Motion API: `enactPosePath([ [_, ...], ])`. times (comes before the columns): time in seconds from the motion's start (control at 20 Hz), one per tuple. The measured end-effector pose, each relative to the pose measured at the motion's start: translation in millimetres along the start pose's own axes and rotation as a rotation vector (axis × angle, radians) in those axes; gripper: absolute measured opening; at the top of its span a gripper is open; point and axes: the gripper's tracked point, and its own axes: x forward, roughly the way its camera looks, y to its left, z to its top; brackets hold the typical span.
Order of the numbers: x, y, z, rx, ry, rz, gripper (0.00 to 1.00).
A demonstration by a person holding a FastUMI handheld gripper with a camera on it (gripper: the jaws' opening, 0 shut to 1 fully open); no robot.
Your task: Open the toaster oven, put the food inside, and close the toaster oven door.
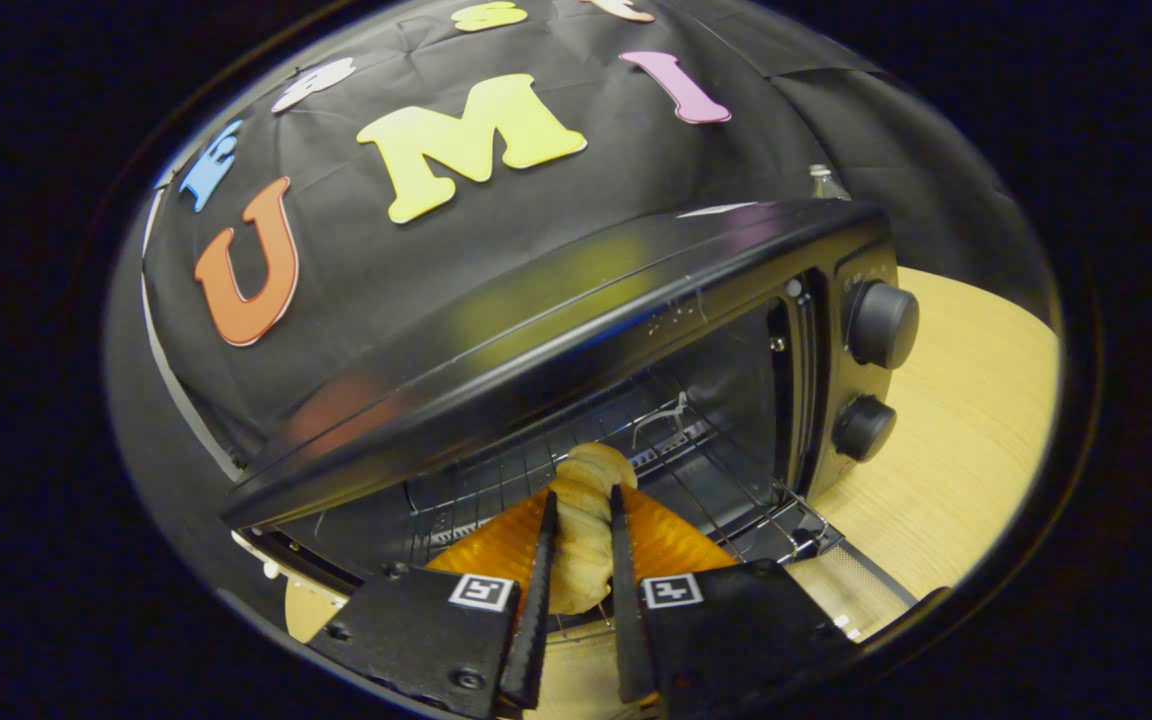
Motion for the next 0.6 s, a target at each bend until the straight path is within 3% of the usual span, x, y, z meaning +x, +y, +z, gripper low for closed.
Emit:
enactPosePath([
  [0.45,-45.5,4.7,-3.6,0.010,0.003,-0.002,0.91],
  [0.6,-78.4,7.6,-9.3,-0.012,0.003,0.019,0.95],
])
